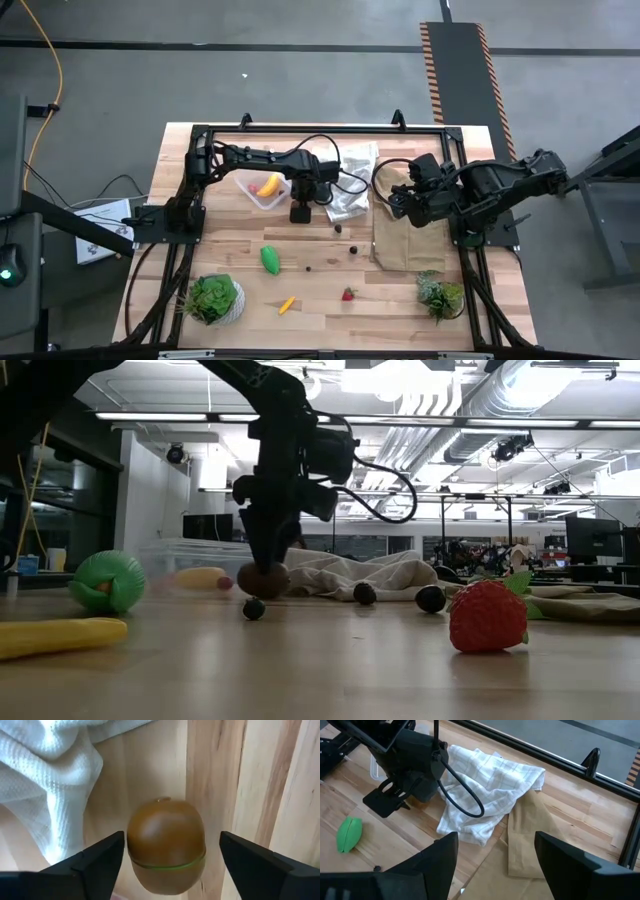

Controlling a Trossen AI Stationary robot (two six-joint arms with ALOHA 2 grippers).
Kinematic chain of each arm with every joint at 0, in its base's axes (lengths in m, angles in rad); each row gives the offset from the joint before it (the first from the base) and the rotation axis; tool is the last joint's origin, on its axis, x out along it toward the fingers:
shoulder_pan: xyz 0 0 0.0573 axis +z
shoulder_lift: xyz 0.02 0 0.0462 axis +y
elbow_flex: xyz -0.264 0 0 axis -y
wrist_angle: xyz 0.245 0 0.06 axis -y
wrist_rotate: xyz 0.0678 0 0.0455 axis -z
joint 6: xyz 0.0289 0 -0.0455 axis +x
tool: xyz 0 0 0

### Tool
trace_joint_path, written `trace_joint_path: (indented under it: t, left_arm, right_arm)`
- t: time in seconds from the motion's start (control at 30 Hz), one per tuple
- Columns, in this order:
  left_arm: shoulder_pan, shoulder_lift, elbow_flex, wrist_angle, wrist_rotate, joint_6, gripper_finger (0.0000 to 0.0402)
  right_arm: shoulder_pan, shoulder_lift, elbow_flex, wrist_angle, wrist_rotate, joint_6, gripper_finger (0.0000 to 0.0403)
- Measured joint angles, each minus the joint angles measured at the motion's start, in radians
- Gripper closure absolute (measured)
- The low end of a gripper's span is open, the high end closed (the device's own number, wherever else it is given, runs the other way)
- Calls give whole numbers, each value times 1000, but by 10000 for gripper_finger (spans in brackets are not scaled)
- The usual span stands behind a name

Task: Pick and placing Produce into tupperware
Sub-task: Put the brown kiwi into the transparent bin

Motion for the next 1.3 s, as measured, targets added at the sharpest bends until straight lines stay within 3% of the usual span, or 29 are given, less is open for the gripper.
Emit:
trace_joint_path:
  t: [0.3,0.73,1.03,1.3]
  left_arm:
    - [0,-1,0,-20,-21,19,88]
    - [0,-4,0,-22,-35,27,194]
    - [-16,-3,0,-21,2,19,160]
    - [-30,-3,0,-22,60,16,186]
  right_arm:
    - [0,0,0,0,15,0,148]
    - [0,0,0,-1,14,-11,148]
    - [0,0,0,-1,17,-16,148]
    - [0,0,0,-1,18,-18,148]
